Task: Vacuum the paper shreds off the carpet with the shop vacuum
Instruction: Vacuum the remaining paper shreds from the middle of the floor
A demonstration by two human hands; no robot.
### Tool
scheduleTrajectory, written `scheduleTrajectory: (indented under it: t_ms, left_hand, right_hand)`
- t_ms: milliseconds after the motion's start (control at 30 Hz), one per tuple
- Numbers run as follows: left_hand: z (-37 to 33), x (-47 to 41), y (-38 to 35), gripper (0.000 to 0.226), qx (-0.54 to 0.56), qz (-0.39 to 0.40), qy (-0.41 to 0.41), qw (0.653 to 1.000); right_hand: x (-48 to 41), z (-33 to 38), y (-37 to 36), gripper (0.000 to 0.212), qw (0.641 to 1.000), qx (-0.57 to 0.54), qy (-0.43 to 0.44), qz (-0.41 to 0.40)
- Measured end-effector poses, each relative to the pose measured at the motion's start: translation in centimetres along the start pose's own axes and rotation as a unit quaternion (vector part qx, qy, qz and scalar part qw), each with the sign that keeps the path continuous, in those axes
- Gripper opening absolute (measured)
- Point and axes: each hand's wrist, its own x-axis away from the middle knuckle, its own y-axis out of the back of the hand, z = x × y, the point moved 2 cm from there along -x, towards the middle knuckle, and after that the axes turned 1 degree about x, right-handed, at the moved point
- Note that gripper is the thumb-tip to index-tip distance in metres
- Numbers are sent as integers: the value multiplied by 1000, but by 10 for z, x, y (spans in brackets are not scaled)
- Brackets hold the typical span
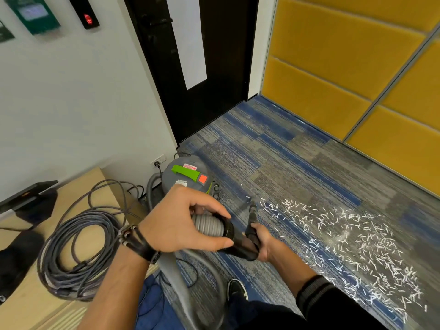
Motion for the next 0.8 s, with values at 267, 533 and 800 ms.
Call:
scheduleTrajectory:
  t_ms: [267, 533, 800]
  left_hand:
    - [-15, 16, -13, 32, -26, -20, -31, 999]
    - [-18, 15, -15, 32, -45, -10, -10, 999]
    - [-6, 27, 13, 31, -53, -27, -2, 998]
  right_hand:
    - [18, -3, 17, 35, 999, 11, 33, -15]
    - [5, -5, 7, 37, 998, -37, 56, -21]
    - [-24, -25, -29, 43, 998, 45, 42, -31]
